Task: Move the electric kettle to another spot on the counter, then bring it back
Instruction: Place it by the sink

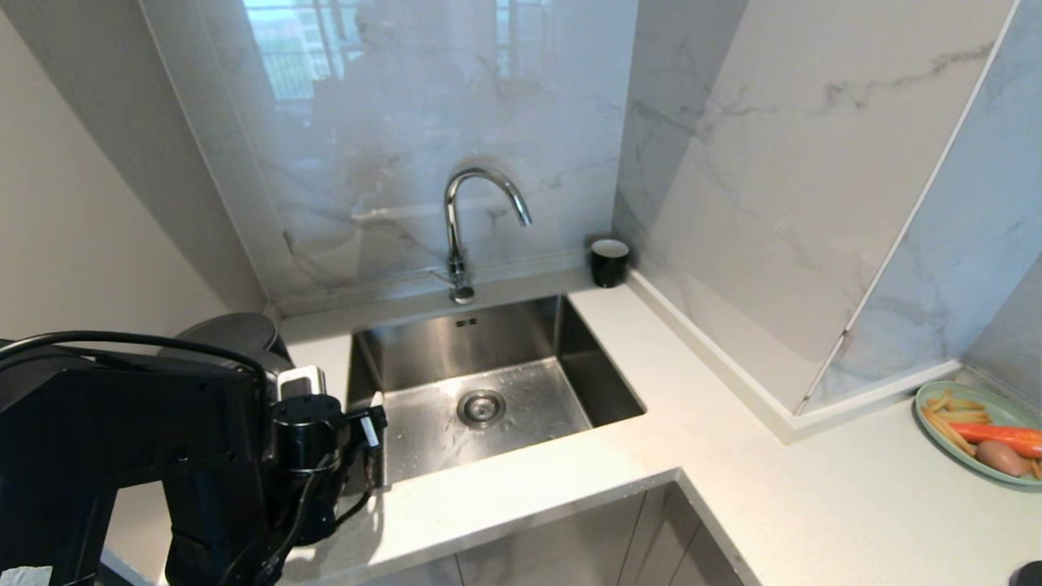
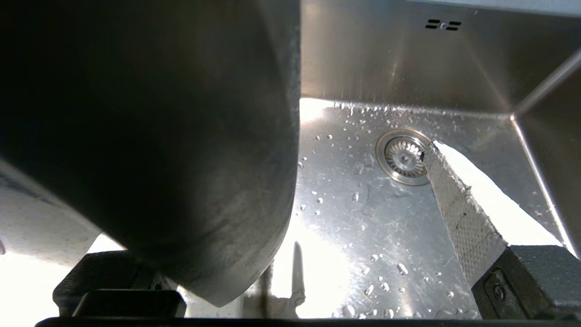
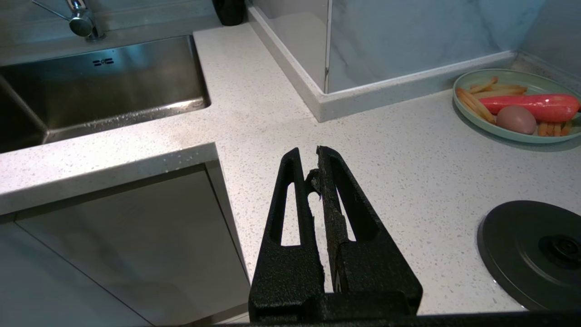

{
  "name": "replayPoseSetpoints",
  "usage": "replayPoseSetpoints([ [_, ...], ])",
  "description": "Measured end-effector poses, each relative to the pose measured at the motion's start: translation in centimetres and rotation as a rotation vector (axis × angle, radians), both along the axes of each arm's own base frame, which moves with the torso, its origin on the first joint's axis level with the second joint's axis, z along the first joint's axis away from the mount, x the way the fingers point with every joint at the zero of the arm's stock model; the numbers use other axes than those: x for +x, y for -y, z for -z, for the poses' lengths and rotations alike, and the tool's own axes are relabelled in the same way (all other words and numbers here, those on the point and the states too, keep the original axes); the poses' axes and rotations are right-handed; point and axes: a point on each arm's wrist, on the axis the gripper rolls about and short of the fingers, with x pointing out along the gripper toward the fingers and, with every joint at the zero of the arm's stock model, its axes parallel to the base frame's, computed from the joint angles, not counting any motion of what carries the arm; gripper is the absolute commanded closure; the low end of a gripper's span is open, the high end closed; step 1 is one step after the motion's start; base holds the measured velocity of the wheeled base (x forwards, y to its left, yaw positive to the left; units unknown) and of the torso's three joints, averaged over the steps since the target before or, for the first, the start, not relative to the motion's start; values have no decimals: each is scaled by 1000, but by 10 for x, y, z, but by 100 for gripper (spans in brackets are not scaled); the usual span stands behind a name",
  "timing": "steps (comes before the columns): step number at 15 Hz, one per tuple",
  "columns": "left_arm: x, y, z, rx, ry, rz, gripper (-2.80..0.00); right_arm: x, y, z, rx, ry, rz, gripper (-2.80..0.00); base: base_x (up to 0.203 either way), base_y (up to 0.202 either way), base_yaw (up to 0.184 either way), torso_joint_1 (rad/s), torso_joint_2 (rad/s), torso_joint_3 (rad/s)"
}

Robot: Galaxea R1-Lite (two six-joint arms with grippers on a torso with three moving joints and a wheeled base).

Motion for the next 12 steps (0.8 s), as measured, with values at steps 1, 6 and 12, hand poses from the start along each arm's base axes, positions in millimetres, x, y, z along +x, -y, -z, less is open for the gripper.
replayPoseSetpoints([
  [1,2,0,-1,-1,7,1,-280,0,0,0,0,0,0,0,0,0,0,0,0,0],
  [6,3,2,-4,-1,20,4,-280,0,0,0,0,0,0,0,0,0,0,0,0,0],
  [12,2,2,-4,3,17,8,-280,0,0,0,0,0,0,0,0,0,0,0,0,0],
])
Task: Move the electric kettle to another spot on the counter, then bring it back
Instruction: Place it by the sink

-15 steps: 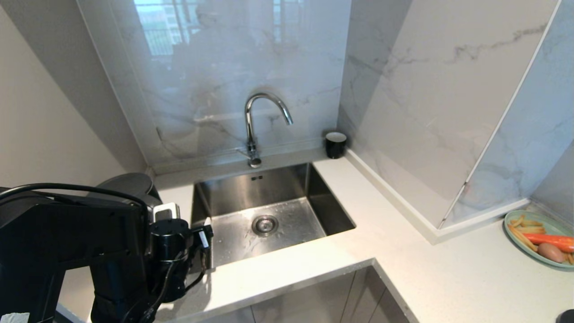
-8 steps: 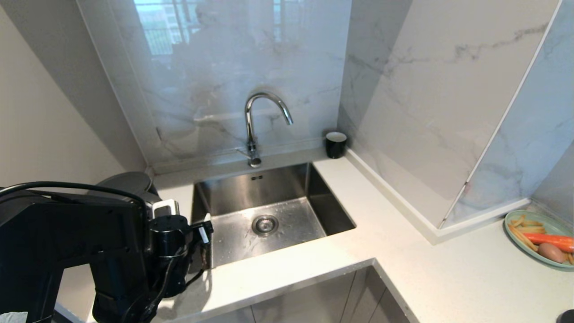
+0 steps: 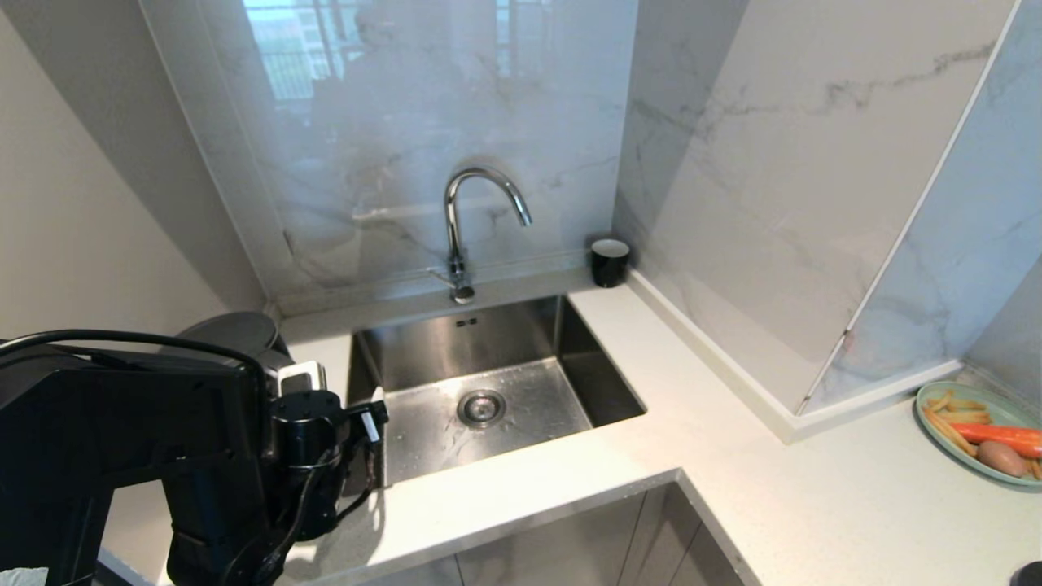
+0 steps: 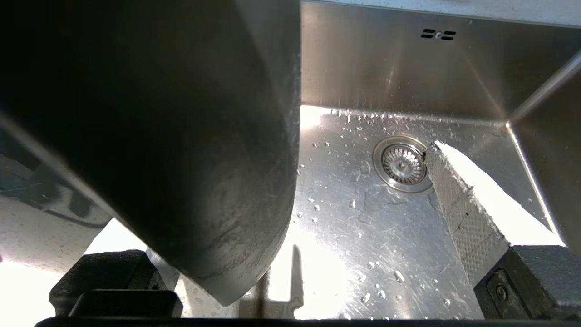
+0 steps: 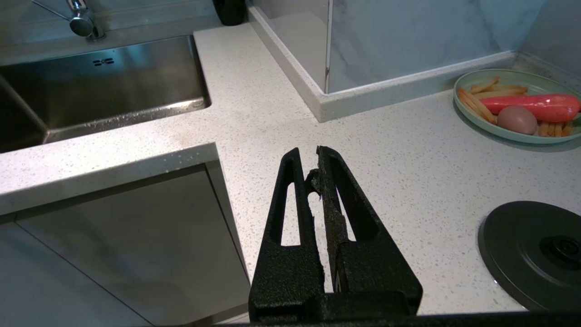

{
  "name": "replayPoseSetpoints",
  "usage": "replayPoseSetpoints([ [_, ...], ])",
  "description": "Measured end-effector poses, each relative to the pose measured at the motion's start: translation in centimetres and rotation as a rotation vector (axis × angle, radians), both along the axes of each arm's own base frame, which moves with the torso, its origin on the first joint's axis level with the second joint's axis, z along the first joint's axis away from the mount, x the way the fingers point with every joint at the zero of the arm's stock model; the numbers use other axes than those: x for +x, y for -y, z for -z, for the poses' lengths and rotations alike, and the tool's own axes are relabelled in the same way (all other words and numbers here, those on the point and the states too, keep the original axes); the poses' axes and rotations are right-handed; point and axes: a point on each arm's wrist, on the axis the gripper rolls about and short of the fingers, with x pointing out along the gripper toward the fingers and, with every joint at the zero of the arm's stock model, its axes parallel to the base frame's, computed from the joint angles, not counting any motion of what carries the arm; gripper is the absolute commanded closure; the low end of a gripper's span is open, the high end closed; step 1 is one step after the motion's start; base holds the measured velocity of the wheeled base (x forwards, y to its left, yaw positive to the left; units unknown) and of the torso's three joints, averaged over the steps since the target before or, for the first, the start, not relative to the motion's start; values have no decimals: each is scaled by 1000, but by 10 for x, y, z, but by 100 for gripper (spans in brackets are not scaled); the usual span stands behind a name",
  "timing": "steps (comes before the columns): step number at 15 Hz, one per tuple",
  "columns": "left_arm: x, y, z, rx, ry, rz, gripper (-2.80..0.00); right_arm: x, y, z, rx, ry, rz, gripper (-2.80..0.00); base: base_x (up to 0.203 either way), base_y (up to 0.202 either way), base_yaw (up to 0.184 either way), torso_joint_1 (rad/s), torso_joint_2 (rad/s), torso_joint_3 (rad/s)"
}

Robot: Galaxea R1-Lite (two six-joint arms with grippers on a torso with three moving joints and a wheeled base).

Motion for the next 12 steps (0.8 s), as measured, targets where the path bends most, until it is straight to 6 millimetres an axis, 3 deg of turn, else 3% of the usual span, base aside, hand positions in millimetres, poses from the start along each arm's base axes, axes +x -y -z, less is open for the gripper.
replayPoseSetpoints([
  [5,1,0,0,0,3,-1,-280,0,0,0,0,0,0,0,0,0,0,0,0,0],
  [9,1,-1,0,1,4,-6,-280,0,0,0,0,0,0,0,-133,0,-5,-4,8,8],
  [12,1,-1,0,2,0,-5,-280,0,0,0,0,0,0,0,0,0,0,2,6,4],
])
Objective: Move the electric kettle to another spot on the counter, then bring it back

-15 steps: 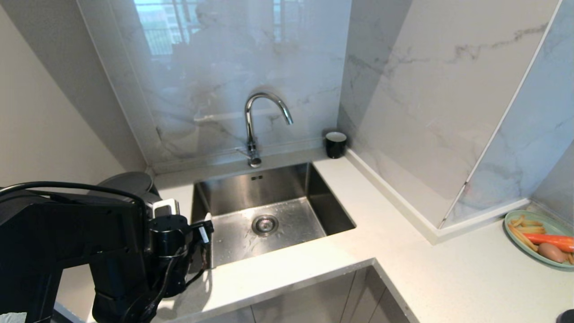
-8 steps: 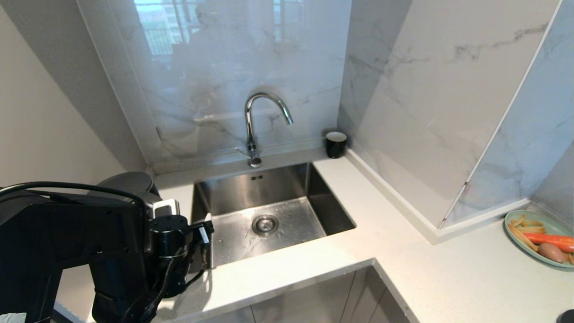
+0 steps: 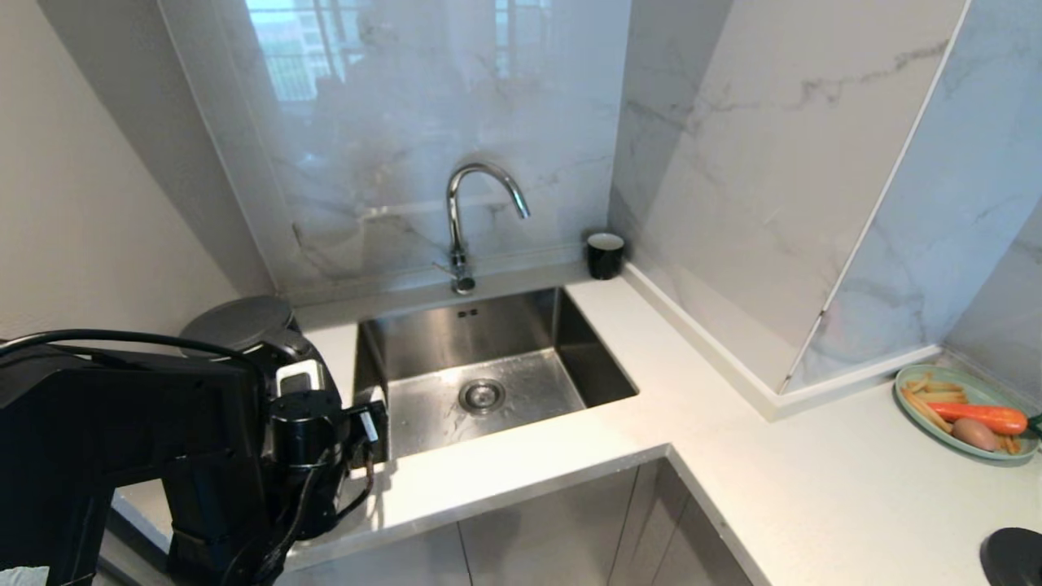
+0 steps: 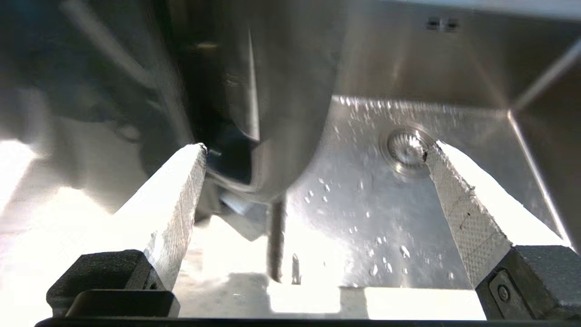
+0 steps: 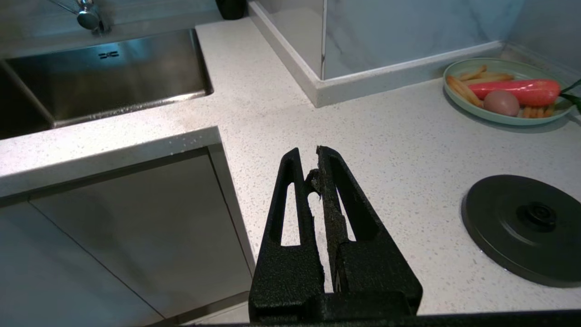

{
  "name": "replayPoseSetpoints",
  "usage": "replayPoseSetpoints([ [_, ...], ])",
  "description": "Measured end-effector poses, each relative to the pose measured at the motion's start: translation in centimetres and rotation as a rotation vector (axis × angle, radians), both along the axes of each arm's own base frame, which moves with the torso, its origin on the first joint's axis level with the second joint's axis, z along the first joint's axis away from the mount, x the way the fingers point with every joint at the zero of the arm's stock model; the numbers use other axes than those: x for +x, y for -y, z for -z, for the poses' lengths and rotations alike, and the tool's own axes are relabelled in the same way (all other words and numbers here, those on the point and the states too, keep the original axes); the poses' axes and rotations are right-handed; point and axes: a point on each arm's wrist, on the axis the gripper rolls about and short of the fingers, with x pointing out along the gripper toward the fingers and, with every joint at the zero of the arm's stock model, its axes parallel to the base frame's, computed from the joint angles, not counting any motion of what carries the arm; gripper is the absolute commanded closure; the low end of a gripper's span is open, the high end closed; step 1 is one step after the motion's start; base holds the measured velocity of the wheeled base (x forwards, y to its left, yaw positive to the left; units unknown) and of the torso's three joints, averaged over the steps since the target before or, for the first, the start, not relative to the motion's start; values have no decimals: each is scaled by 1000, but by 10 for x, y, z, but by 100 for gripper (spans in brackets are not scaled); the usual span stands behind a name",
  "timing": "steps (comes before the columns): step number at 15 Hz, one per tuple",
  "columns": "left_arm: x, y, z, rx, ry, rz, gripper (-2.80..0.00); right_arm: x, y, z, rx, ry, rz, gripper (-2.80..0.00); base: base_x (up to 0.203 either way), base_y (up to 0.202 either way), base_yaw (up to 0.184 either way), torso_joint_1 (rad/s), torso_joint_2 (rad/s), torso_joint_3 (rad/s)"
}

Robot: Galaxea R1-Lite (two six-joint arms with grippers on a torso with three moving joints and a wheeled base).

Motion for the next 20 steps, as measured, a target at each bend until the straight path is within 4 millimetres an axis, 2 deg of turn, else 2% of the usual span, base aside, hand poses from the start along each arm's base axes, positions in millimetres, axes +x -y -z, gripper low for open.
replayPoseSetpoints([
  [6,-6,-1,2,7,-21,0,-280,0,0,0,-1,0,0,0,0,0,0,0,0,0],
  [9,-25,1,0,14,-58,23,-280,0,0,0,0,0,0,0,0,0,0,0,0,0],
  [13,-49,8,-17,12,-44,73,-280,0,0,0,0,0,0,0,0,0,0,0,0,0],
  [20,-80,0,-27,3,-71,89,-280,0,0,0,-1,0,0,0,0,0,0,0,0,0],
])
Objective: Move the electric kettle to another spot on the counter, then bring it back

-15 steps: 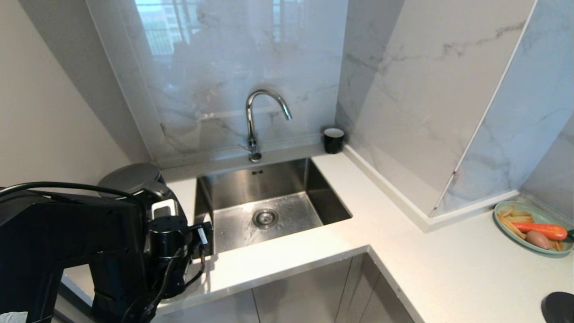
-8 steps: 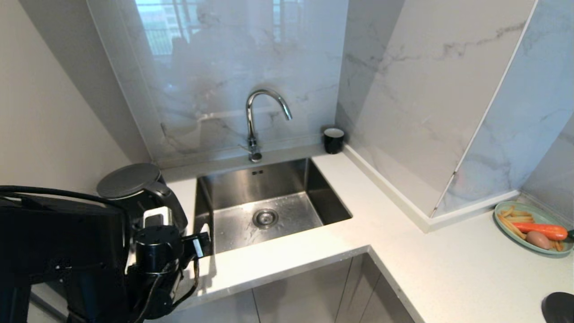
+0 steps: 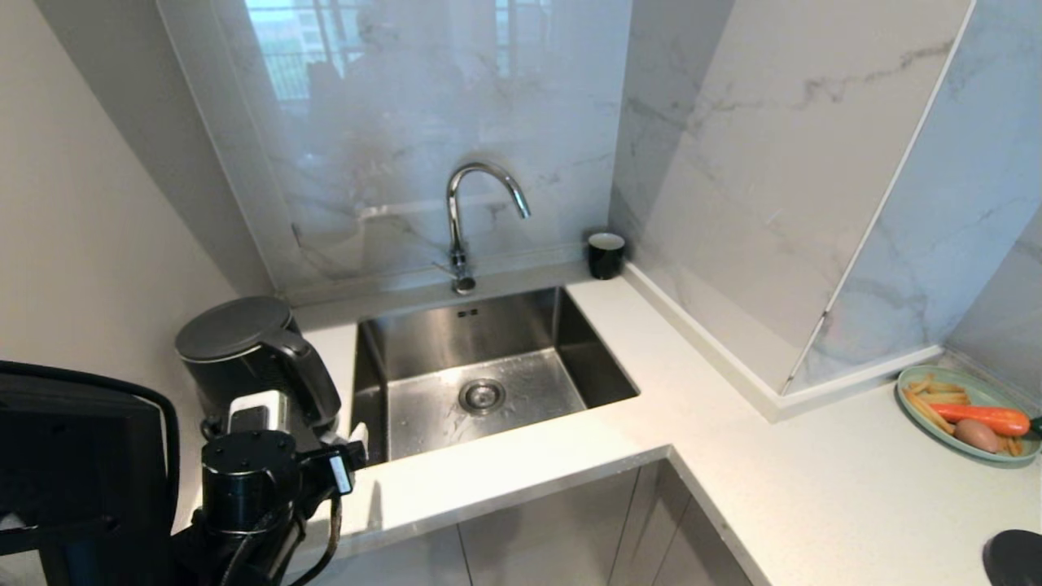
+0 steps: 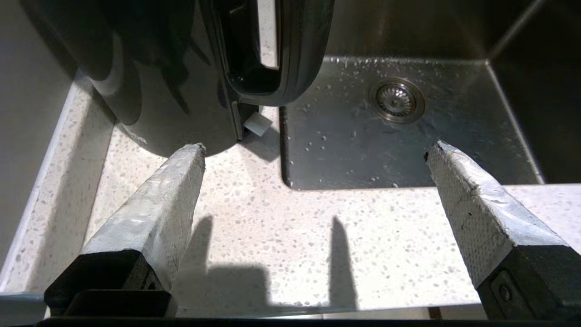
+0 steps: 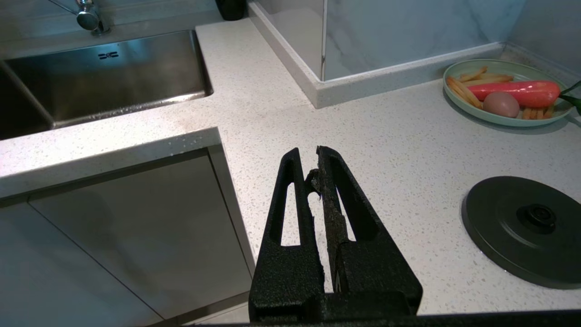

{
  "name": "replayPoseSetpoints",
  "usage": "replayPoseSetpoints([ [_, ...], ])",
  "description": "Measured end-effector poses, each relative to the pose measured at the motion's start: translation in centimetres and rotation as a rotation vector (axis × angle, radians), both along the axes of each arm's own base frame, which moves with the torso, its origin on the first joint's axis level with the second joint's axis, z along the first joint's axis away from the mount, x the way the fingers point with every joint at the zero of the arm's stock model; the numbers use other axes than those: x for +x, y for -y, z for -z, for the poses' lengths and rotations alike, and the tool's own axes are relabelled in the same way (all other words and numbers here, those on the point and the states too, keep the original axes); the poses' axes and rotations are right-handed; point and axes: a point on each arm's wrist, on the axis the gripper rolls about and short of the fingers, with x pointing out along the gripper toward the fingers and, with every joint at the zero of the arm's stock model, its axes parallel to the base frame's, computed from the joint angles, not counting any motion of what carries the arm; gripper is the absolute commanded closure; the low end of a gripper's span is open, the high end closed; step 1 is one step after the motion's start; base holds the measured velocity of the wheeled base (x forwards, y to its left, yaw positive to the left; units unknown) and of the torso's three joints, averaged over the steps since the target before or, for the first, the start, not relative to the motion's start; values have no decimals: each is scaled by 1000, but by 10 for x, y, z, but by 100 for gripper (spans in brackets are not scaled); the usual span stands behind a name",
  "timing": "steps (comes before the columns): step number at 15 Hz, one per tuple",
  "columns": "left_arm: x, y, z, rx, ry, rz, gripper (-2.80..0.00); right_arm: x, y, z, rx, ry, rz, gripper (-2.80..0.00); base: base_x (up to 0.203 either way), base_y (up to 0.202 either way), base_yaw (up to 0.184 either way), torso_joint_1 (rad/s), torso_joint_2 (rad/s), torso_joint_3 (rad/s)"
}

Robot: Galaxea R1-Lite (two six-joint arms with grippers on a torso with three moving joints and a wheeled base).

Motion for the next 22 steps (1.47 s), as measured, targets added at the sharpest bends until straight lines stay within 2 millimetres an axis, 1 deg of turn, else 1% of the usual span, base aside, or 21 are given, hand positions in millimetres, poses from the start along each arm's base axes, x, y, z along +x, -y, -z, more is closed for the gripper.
replayPoseSetpoints([
  [3,-10,-2,-12,-10,30,13,-280,0,0,0,1,0,0,0,0,0,0,0,0,0],
  [5,-20,-2,-22,-9,55,35,-280,0,0,0,0,0,0,0,0,0,0,0,0,0],
  [8,-37,-5,-47,17,139,69,-280,0,0,0,1,0,0,0,0,0,0,0,0,0],
  [11,-58,-15,-75,94,245,80,-280,0,0,0,1,0,0,0,0,0,0,0,0,0],
  [15,-93,-35,-104,152,351,49,-280,0,0,0,1,0,0,0,0,0,0,0,0,0],
  [17,-114,-46,-118,168,400,26,-280,0,0,0,1,0,0,0,0,0,0,0,0,0],
  [20,-151,-65,-144,167,473,3,-280,0,0,0,1,0,0,0,0,0,0,0,0,0],
  [22,-181,-80,-160,174,468,-20,-280,0,0,0,1,0,0,0,0,0,0,0,0,0],
])
